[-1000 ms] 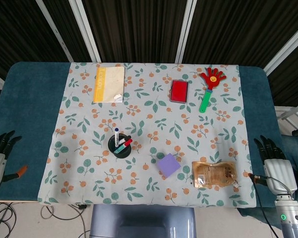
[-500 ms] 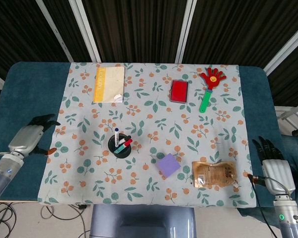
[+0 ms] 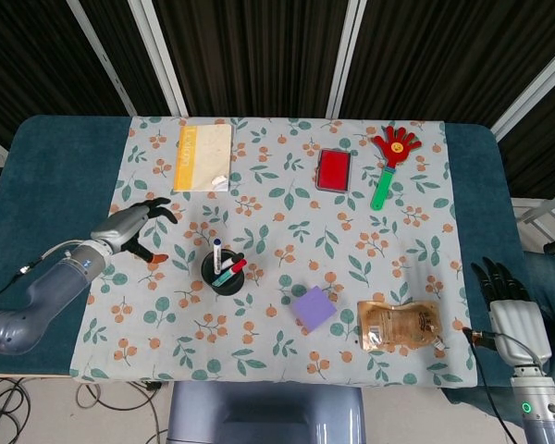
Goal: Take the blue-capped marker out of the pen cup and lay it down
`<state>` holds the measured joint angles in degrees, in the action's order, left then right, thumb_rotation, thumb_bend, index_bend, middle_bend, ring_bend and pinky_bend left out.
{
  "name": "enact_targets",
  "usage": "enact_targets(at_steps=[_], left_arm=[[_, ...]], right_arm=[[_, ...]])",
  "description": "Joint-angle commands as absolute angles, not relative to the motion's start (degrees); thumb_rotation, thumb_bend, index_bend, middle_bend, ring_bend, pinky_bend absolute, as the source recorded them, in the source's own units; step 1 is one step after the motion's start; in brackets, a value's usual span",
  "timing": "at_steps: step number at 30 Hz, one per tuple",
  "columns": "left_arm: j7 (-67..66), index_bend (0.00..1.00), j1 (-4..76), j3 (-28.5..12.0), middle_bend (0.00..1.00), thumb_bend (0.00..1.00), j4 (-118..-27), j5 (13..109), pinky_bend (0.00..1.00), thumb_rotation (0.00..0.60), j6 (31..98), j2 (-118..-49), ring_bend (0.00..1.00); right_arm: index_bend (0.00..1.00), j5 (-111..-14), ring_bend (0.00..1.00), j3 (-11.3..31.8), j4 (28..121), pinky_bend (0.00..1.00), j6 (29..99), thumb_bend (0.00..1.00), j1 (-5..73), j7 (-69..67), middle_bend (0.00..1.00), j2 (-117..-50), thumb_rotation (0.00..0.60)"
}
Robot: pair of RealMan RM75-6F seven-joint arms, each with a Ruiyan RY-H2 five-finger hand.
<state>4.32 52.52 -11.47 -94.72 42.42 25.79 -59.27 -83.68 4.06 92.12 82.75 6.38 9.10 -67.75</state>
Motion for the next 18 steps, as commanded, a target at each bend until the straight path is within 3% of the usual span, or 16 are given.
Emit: enact_targets(at_steps=[1,18], left_arm=[[3.61,0.3,55.89,-10.02,0.03,0.21,-93.64,37.99,0.0,0.6,26.44,-61.99,0.0],[1.52,0.36,62.08,-6.48,0.04,0.27,-92.89,29.98,0.0,0.6,30.29,-66.57,0.0]], right_arm=[[0.07,-83.66,0.03,4.02,92.03,0.19,82.75,0.05,6.33,9.0,0.0,-67.71,0.6],[0.07,-83.7,0.03,3.9,91.53,0.19,82.64,0.05,6.18,8.28,0.0,-67.59,0.6]])
